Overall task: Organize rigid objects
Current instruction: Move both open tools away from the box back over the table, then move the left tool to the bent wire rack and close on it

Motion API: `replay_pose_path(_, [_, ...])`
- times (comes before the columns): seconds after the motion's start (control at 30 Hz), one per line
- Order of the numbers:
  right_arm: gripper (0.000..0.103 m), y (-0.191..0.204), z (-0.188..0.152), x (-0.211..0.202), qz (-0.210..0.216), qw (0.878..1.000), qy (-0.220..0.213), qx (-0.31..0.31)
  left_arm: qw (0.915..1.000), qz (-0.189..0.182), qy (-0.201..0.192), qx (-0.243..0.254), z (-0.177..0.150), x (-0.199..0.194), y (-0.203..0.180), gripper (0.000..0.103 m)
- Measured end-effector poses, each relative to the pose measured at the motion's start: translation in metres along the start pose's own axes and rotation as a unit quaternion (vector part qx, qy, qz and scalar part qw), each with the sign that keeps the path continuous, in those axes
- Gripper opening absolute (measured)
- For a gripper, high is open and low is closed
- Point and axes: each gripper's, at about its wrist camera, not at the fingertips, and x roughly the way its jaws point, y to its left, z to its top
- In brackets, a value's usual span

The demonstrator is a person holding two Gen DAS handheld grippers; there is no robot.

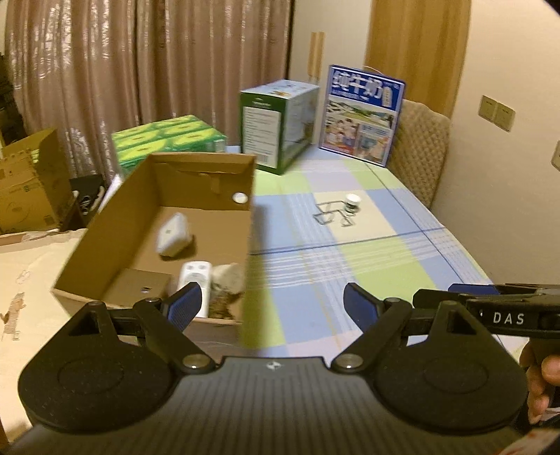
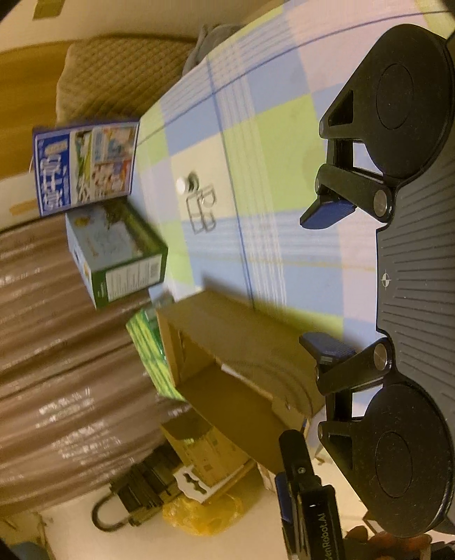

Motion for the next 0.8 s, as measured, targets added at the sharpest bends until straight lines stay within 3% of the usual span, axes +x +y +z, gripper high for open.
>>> replay_pose_path(0.33, [0.063,-0.042,-0.003,-0.026,-0.037,0.999,-0.01,0.023,0.9995,-0.025,0.004,0.017,0.002,0.019,-0.042,0.085])
replay_pose_path(0.67, [0.063,-0.069,0.018,-0.061,-0.077,0.995,-0.057,0.007,0.9987,-0.036,-0.013,0.035,0.02,0.032,-0.078,0.086])
replay_pose_path(0.8, [0.063,-0.082,0.027,-0.058,-0.086,0.994,-0.061,0.005,0.9988,-0.031,-0.017,0.035,0.025,0.044,-0.088,0.093])
